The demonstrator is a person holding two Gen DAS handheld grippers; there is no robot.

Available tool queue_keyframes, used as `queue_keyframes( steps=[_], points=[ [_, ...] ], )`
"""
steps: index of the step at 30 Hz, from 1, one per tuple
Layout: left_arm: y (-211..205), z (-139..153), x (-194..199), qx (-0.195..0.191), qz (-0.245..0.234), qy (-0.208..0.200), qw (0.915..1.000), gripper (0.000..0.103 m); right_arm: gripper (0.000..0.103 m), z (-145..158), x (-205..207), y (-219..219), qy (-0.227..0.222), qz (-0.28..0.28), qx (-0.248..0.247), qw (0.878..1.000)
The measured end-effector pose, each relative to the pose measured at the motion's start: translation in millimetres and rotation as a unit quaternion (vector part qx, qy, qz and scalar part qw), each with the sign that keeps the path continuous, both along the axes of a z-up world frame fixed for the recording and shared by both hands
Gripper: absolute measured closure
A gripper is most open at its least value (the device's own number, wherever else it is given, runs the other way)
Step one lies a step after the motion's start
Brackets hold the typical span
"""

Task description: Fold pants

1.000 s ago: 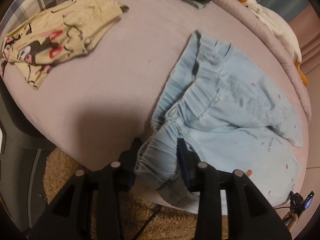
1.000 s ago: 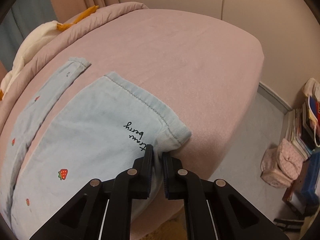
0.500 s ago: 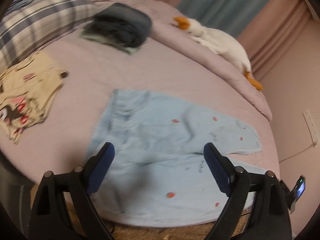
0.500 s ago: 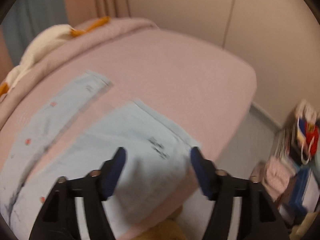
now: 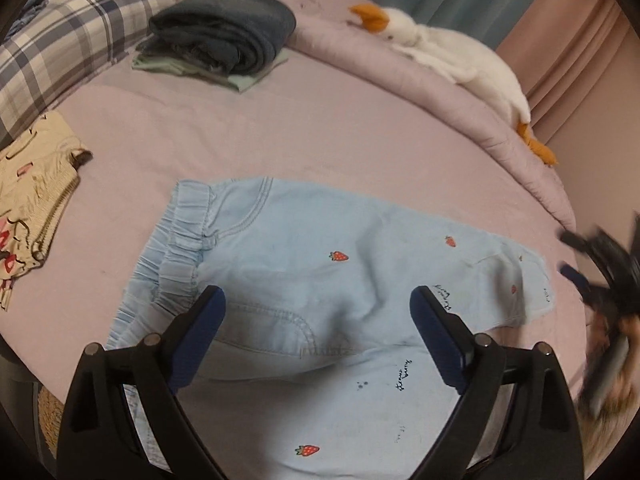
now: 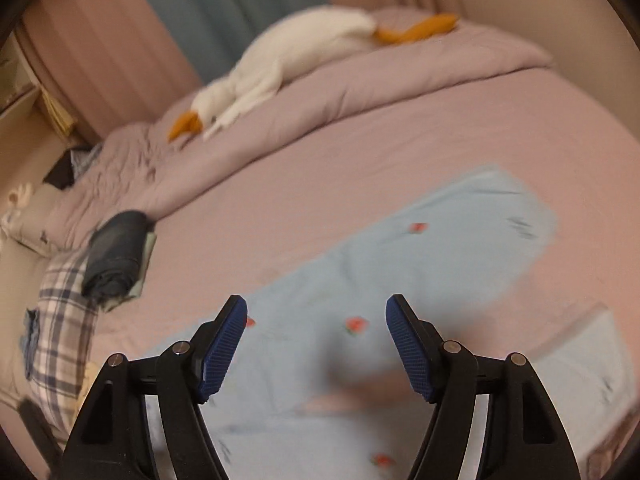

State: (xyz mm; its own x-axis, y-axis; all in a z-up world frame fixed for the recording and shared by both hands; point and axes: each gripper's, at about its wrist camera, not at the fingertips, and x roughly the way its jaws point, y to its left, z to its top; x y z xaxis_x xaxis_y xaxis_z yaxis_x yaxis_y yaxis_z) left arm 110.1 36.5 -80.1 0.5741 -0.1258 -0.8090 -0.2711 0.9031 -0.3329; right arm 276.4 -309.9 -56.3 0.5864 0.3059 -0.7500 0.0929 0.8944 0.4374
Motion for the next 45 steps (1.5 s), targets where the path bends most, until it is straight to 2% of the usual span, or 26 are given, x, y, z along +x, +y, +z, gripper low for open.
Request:
queue_keyframes(
  steps=[4,7,9,12,13,15,17,19,22,26,30,32,35,37,40,42,45],
  points=[
    [2.3,-10.8,5.4,-0.003,0.012,0.023,0.9997,0.009,0.031,-41.2,76.1,22.8,0.083,-0.019,-0.004,0.996],
    [5.0,-18.4,7.8,-0.006,0.018,0.041,0.9990,0.009,0.032,-72.9,114.4,25.2,0.133,-0.062,-0.037,0.989],
    [8.5,-21.6,8.8,-0.009,0.024,0.049,0.9985,0.009,0.040,-89.2,130.2,22.4,0.155,-0.090,-0.049,0.983],
    [11.3,-22.1,9.2,-0.004,0.031,0.049,0.9983,0.009,0.042,-108.7,142.1,14.7,0.174,-0.112,-0.042,0.977],
    [12.1,-21.9,9.1,-0.002,0.035,0.050,0.9982,0.009,0.047,-108.6,141.5,14.9,0.172,-0.118,-0.058,0.976],
    [13.3,-20.9,7.6,-0.005,0.040,0.048,0.9980,0.009,0.078,-108.2,136.5,14.5,0.171,-0.132,-0.086,0.973],
    [13.4,-20.1,5.0,-0.007,0.043,0.049,0.9979,0.009,0.092,-109.4,127.0,8.1,0.158,-0.132,-0.083,0.975],
    [12.2,-16.3,1.5,-0.009,0.041,0.045,0.9981,0.009,0.096,-104.0,111.3,-4.1,0.141,-0.121,-0.056,0.981],
    [9.6,-8.0,-4.4,-0.008,0.043,0.034,0.9985,0.009,0.097,-70.0,74.6,-14.2,0.073,-0.105,-0.030,0.991],
    [5.2,2.5,-12.5,-0.018,0.043,0.018,0.9988,0.009,0.097,-9.6,-15.5,-22.1,-0.048,-0.070,0.029,0.996],
    [2.5,6.4,-19.2,-0.051,0.041,0.010,0.9978,0.009,0.097,4.4,-89.8,-32.7,-0.107,-0.052,0.037,0.992],
    [1.1,5.4,-19.4,-0.063,0.041,0.011,0.9971,0.009,0.097,-3.1,-117.4,-29.9,-0.107,-0.059,0.037,0.992],
    [-1.1,4.2,-14.3,-0.077,0.041,0.014,0.9961,0.009,0.097,-32.1,-138.2,-37.6,-0.078,-0.067,0.026,0.994],
    [-1.4,3.8,-8.0,-0.089,0.039,0.007,0.9953,0.010,0.097,-50.7,-133.2,-42.3,-0.048,-0.071,0.016,0.996],
    [-2.4,1.5,9.9,-0.101,0.040,0.004,0.9941,0.010,0.097,-84.1,-140.4,-49.3,0.000,-0.080,0.050,0.996],
    [-3.8,-2.8,27.2,-0.099,0.045,0.005,0.9941,0.010,0.097,-92.2,-140.1,-46.4,0.010,-0.075,0.047,0.996],
    [-6.5,-17.3,53.1,-0.080,0.056,0.037,0.9945,0.015,0.097,-95.0,-153.8,-42.5,0.017,-0.073,0.048,0.996]
  ],
)
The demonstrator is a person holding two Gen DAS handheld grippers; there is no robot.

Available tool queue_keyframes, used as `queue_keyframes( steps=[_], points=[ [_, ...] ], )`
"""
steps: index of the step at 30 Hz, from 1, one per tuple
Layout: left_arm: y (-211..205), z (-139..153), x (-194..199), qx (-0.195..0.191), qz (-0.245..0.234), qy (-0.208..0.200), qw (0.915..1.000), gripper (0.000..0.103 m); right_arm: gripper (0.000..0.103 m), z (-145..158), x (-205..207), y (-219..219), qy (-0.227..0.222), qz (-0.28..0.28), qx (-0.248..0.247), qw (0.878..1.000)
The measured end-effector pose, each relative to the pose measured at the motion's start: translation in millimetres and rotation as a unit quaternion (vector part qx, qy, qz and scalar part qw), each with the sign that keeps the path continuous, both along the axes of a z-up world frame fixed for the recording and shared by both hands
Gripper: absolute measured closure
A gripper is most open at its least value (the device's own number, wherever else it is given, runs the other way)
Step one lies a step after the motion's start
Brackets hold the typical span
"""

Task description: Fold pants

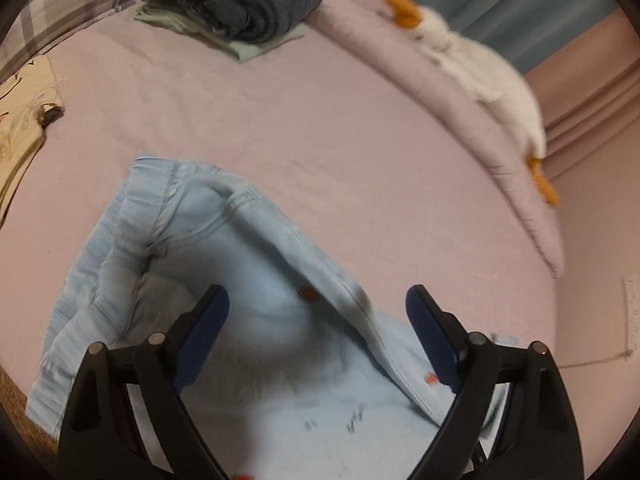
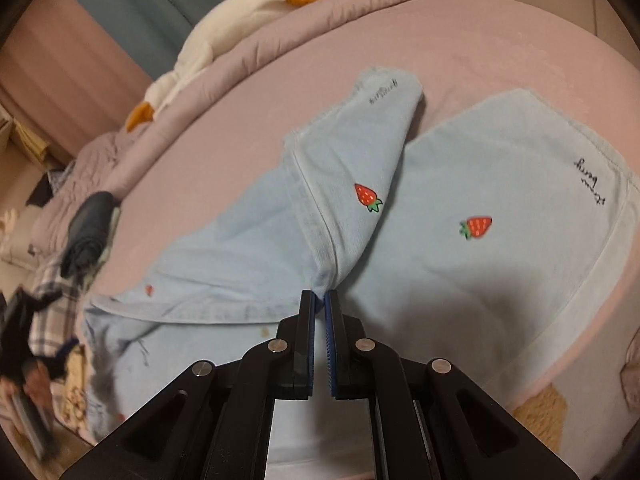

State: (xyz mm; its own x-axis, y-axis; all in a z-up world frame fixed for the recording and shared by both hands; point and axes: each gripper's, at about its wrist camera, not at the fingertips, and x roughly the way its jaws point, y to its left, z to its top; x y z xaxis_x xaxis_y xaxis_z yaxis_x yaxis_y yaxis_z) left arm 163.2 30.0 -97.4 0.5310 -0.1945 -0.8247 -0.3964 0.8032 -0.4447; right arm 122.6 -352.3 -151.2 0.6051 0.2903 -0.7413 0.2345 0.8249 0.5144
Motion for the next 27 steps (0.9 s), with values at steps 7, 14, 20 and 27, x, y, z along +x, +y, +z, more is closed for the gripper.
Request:
queue_keyframes(
  steps=[7,14,20,27],
  points=[
    [8.3,-40.8,18.2,-0.054,0.005,0.042,0.9977,0.090,0.097,-3.5,-1.9,-2.3,-0.001,0.000,0.011,1.000],
    [12.5,22.0,-73.4,-0.093,-0.021,-0.081,0.9921,0.094,0.097,30.0,-21.4,-6.4,-0.035,-0.003,-0.026,0.999],
    [0.1,13.7,-150.8,-0.077,-0.083,-0.052,0.9922,0.094,0.097,53.2,-46.7,-13.9,-0.040,-0.011,-0.069,0.997],
    [1.3,-54.9,-170.0,-0.097,-0.082,0.043,0.9910,0.090,0.097,14.6,-48.3,-26.7,0.035,-0.032,-0.084,0.995]
  ],
)
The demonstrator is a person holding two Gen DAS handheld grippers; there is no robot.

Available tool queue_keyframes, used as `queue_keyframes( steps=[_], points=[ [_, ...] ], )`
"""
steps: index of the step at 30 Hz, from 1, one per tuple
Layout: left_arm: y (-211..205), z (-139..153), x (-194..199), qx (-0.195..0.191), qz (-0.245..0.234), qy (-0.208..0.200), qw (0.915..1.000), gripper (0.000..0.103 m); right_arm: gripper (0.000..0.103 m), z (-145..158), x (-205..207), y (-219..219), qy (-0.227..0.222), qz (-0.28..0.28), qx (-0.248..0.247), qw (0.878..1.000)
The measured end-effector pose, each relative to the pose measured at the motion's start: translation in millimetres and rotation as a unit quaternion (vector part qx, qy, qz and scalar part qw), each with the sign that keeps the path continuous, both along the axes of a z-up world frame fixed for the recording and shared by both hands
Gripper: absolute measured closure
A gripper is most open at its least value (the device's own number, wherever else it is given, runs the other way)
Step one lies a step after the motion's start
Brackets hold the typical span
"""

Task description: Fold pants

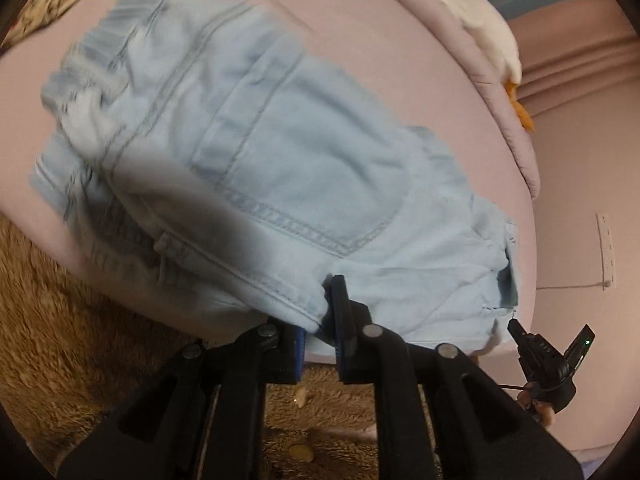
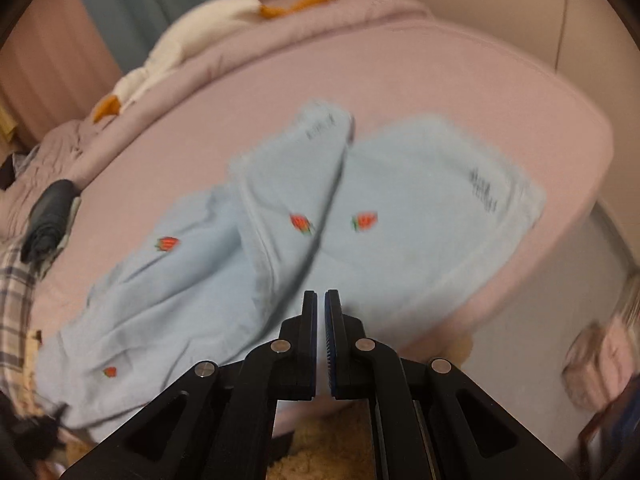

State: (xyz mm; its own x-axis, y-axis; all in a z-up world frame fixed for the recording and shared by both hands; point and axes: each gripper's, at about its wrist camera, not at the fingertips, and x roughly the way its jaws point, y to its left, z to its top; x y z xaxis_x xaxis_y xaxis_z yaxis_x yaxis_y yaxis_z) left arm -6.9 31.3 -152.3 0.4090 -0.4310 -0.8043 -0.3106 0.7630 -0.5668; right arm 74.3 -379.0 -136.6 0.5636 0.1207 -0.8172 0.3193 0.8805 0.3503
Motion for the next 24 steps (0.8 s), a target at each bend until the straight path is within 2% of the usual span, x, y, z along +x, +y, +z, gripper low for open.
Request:
queue_keyframes(
  steps=[2,3,4,5,6,7,8,9,11,13,15,16,17,18,19,20,22,24],
  points=[
    [1.3,2.8,1.1,-0.002,0.000,-0.008,1.0000,0.085,0.097,5.6,7.8,1.1,-0.005,0.004,-0.013,1.000],
    [3.3,5.5,-0.6,0.007,0.000,-0.013,0.9999,0.072,0.097,10.2,12.7,3.2,-0.009,0.013,-0.023,1.000],
    [5.4,9.1,-3.6,0.018,0.003,-0.019,0.9996,0.063,0.097,15.6,17.6,5.9,-0.014,0.021,-0.031,0.999],
    [7.4,12.5,-5.3,0.026,0.008,-0.025,0.9993,0.047,0.096,22.0,27.1,9.5,-0.020,0.033,-0.043,0.998],
    [11.0,16.0,-9.7,0.034,0.018,-0.031,0.9988,0.038,0.090,24.7,35.0,12.4,-0.020,0.043,-0.051,0.998],
    [15.5,18.6,-9.1,0.040,0.026,-0.037,0.9982,0.037,0.084,26.7,42.7,17.3,-0.019,0.055,-0.061,0.996],
    [18.5,17.7,-10.7,0.045,0.032,-0.042,0.9976,0.036,0.064,28.9,55.7,24.1,-0.022,0.069,-0.073,0.995],
    [23.8,19.6,-11.0,0.051,0.036,-0.050,0.9968,0.036,0.051,29.1,64.7,29.4,-0.025,0.079,-0.080,0.993],
    [38.4,20.5,-9.4,0.067,0.047,-0.056,0.9950,0.036,0.050,25.8,86.4,44.2,-0.022,0.106,-0.096,0.989],
    [53.8,23.5,-9.7,0.088,0.075,-0.063,0.9913,0.036,0.050,13.2,109.6,61.4,0.004,0.126,-0.129,0.984],
    [65.5,22.8,-10.3,0.091,0.096,-0.081,0.9879,0.040,0.051,-5.9,131.2,72.6,0.047,0.131,-0.186,0.973],
    [66.7,19.0,-5.7,0.093,0.098,-0.079,0.9876,0.046,0.052,-15.7,138.0,75.2,0.061,0.129,-0.205,0.968],
    [68.4,15.1,-1.8,0.093,0.090,-0.072,0.9890,0.078,0.064,-21.8,140.5,74.9,0.066,0.133,-0.210,0.966],
    [68.6,9.3,5.3,0.101,0.076,-0.061,0.9902,0.092,0.078,-25.4,143.1,74.3,0.065,0.136,-0.210,0.966],
    [71.8,6.9,7.6,0.105,0.078,-0.052,0.9900,0.090,0.084,-23.3,145.2,73.1,0.058,0.135,-0.209,0.967],
    [75.0,3.1,9.7,0.093,0.083,-0.049,0.9910,0.090,0.093,-17.9,148.4,71.2,0.052,0.131,-0.209,0.968],
    [81.7,4.7,8.3,0.077,0.088,-0.049,0.9919,0.091,0.098,6.1,152.4,57.6,0.010,0.110,-0.181,0.977],
    [81.9,11.8,6.1,0.080,0.086,-0.060,0.9912,0.091,0.098,42.8,140.5,30.7,-0.047,0.064,-0.146,0.986]
  ],
)
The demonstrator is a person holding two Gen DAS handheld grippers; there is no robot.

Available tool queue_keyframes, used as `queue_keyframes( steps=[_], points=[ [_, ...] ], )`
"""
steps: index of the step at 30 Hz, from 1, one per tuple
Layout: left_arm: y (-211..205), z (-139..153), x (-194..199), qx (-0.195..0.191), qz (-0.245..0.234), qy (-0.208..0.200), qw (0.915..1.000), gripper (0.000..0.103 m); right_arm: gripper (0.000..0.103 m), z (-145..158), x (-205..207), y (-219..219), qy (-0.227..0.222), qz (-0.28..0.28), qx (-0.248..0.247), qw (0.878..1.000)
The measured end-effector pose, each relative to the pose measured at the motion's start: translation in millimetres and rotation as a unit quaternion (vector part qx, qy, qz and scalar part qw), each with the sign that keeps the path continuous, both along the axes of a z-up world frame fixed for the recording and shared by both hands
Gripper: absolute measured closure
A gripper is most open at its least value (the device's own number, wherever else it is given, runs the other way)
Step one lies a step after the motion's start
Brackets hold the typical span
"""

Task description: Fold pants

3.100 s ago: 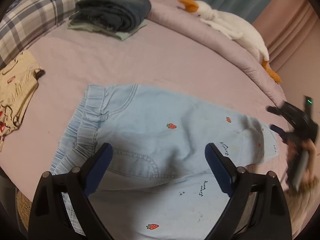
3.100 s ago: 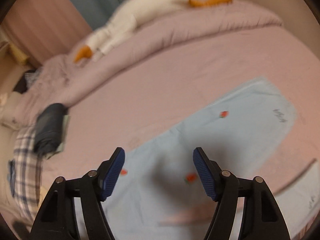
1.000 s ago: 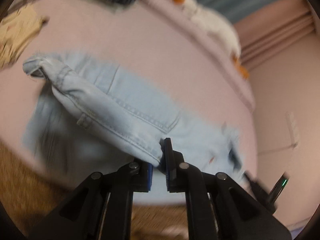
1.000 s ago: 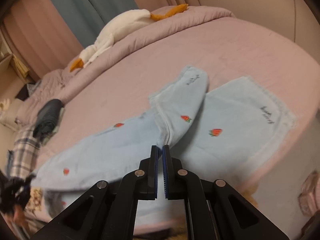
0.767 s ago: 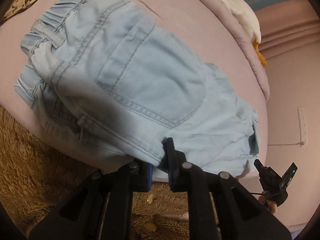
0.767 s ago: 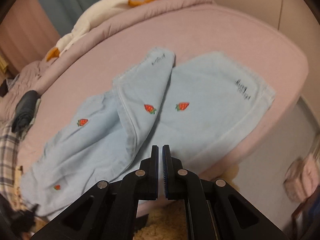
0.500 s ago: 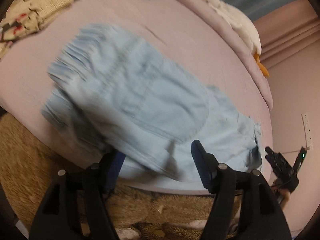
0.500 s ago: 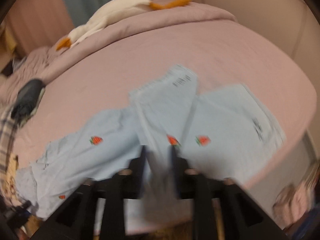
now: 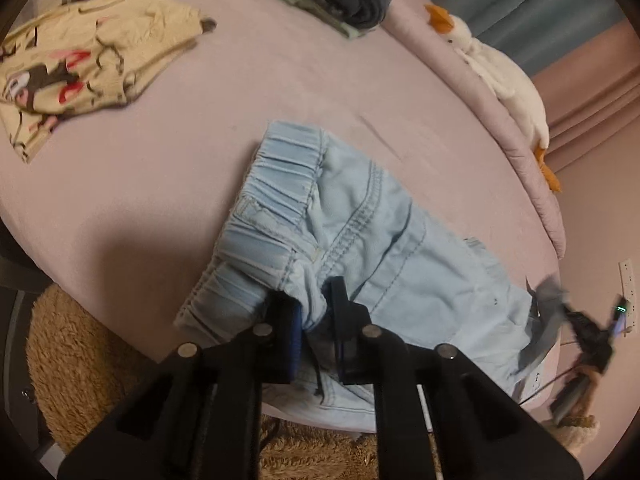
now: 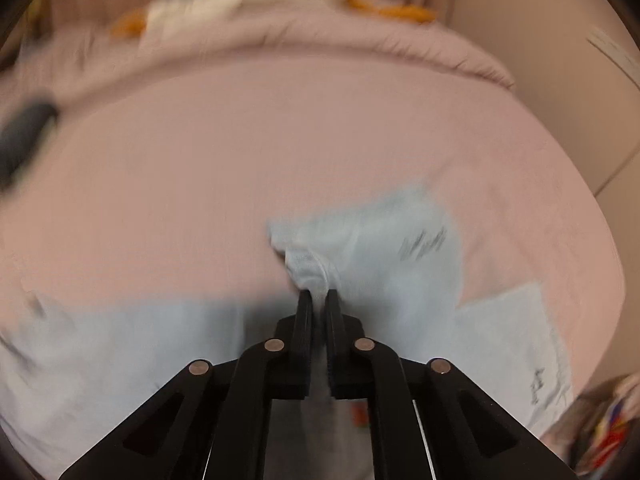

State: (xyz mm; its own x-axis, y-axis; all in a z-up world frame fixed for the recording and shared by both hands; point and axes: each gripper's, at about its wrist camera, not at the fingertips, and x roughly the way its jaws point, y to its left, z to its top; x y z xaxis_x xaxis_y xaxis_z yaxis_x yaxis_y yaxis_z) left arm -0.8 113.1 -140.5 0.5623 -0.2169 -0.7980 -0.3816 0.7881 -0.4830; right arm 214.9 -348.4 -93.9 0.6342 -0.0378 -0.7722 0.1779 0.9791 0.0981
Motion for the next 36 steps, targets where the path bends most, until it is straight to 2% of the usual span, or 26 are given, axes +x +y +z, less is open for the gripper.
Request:
queue_keyframes(
  steps=[2,4,5,8,10,12,14,16,17,19,20,21,22,24,27,28,29,30,34,36],
  points=[
    [2.8,3.2,-15.4,0.002,-0.003,-0.007,1.0000,0.092,0.098,38.2,-34.3,-44.7,-0.084,-0.065,0.079,0.991],
    [4.6,5.1,-20.7,-0.007,-0.006,-0.005,0.9999,0.091,0.098,46.5,-72.2,-82.3,-0.130,-0.118,0.146,0.974],
    [4.4,3.4,-21.9,-0.015,-0.010,-0.003,0.9998,0.091,0.098,42.6,-87.2,-94.4,-0.136,-0.141,0.161,0.967],
    [-0.3,2.3,-18.8,-0.008,-0.017,0.004,0.9998,0.091,0.098,3.2,-124.5,-124.0,-0.106,-0.196,0.184,0.957],
    [-4.0,-1.4,-14.4,0.005,-0.021,0.017,0.9996,0.091,0.098,-37.4,-134.1,-135.6,-0.052,-0.211,0.207,0.954],
    [-3.8,-3.0,-13.3,0.007,-0.021,0.022,0.9995,0.090,0.098,-74.3,-143.6,-144.4,0.000,-0.231,0.233,0.945],
    [-3.3,-2.7,-12.8,0.010,-0.023,0.023,0.9994,0.090,0.098,-91.5,-150.8,-149.3,0.011,-0.236,0.249,0.939],
    [-3.0,-3.3,-11.5,0.011,-0.024,0.027,0.9993,0.088,0.096,-97.3,-156.8,-157.9,0.003,-0.238,0.279,0.930],
    [-2.5,-3.9,-10.1,0.013,-0.024,0.028,0.9992,0.087,0.095,-95.5,-159.0,-160.7,-0.002,-0.238,0.281,0.930],
    [-1.2,-4.4,-5.9,0.009,-0.022,0.028,0.9993,0.087,0.091,-85.6,-164.7,-160.7,-0.004,-0.247,0.251,0.936],
    [-0.7,-4.4,-5.8,0.007,-0.022,0.026,0.9994,0.088,0.082,-76.9,-167.5,-160.0,-0.005,-0.254,0.233,0.939],
    [-0.2,-4.7,-5.0,0.006,-0.022,0.024,0.9994,0.088,0.067,-71.4,-169.1,-161.3,-0.012,-0.257,0.227,0.939],
    [0.3,-5.7,-6.1,0.005,-0.022,0.023,0.9995,0.087,0.061,-70.6,-169.9,-164.6,-0.022,-0.257,0.230,0.938],
    [2.6,-8.7,-5.4,-0.003,-0.019,0.022,0.9996,0.086,0.060,-72.0,-168.1,-168.2,-0.028,-0.251,0.240,0.937],
    [5.3,-13.0,-3.0,-0.015,-0.017,0.018,0.9996,0.090,0.062,-84.9,-159.9,-174.2,-0.012,-0.253,0.245,0.936],
    [4.1,-12.8,-1.9,-0.010,-0.019,0.021,0.9996,0.091,0.068,-87.1,-155.3,-175.4,-0.012,-0.251,0.246,0.936],
    [3.0,-10.3,-2.3,-0.006,-0.018,0.022,0.9996,0.092,0.094,-90.6,-151.3,-176.4,-0.006,-0.249,0.246,0.937],
    [2.7,-6.4,-4.3,-0.007,-0.015,0.020,0.9997,0.093,0.099,-90.1,-146.3,-175.0,0.000,-0.254,0.242,0.937],
    [4.6,19.0,-18.8,-0.007,-0.023,0.001,0.9997,0.093,0.100,-62.0,-165.8,-171.3,-0.041,-0.251,0.226,0.940],
    [6.7,22.0,-23.1,-0.011,-0.031,0.006,0.9994,0.092,0.100,-56.6,-176.6,-174.9,-0.048,-0.253,0.224,0.940]
  ],
)
